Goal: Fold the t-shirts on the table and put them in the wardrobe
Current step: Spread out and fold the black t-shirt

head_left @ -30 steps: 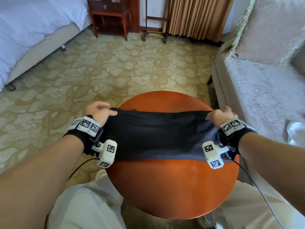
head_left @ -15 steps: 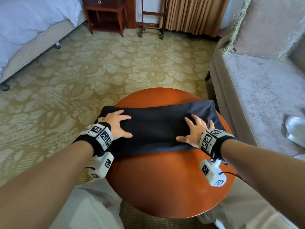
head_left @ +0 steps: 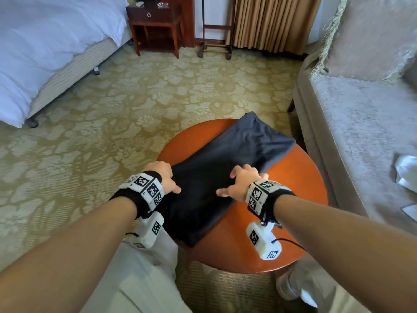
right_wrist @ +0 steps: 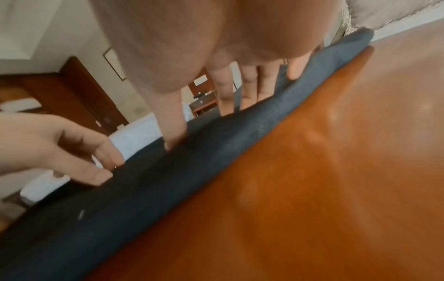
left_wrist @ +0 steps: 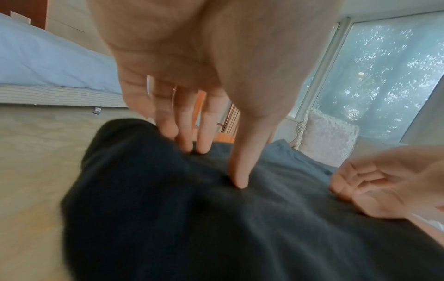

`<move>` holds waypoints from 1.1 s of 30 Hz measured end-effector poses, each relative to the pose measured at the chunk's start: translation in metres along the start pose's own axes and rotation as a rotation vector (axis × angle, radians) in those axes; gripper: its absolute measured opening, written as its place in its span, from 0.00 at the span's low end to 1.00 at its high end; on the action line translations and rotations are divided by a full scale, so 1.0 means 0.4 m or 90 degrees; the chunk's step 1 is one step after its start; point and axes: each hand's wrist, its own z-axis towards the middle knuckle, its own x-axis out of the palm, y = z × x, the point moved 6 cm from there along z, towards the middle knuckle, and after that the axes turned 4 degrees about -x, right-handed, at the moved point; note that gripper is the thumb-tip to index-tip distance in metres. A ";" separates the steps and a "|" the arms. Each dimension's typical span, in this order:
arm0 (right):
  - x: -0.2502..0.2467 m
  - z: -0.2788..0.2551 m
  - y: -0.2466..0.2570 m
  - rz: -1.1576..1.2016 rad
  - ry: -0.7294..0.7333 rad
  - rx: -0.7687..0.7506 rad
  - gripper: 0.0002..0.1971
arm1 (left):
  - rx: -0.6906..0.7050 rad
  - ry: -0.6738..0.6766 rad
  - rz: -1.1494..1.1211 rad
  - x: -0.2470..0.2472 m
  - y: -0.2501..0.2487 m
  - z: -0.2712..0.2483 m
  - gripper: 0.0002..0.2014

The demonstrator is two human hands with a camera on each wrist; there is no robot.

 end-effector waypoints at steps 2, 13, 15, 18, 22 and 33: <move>0.029 -0.031 -0.002 -0.060 -0.002 -0.040 0.41 | 0.009 -0.039 -0.005 0.023 0.021 -0.024 0.24; -0.002 -0.187 -0.150 -0.007 -0.059 0.197 0.40 | -0.014 -0.006 -0.138 0.146 -0.036 -0.220 0.34; 0.005 -0.239 -0.181 0.047 -0.044 0.259 0.41 | -0.025 0.006 -0.188 0.171 -0.046 -0.256 0.40; 0.027 -0.324 -0.219 0.110 -0.024 0.333 0.54 | -0.054 0.015 -0.246 0.200 -0.051 -0.296 0.46; 0.085 -0.398 -0.264 0.263 -0.060 0.408 0.51 | -0.083 0.020 -0.297 0.219 -0.055 -0.348 0.40; 0.137 -0.529 -0.252 0.446 -0.062 0.294 0.15 | -0.098 0.012 -0.425 0.250 -0.031 -0.435 0.25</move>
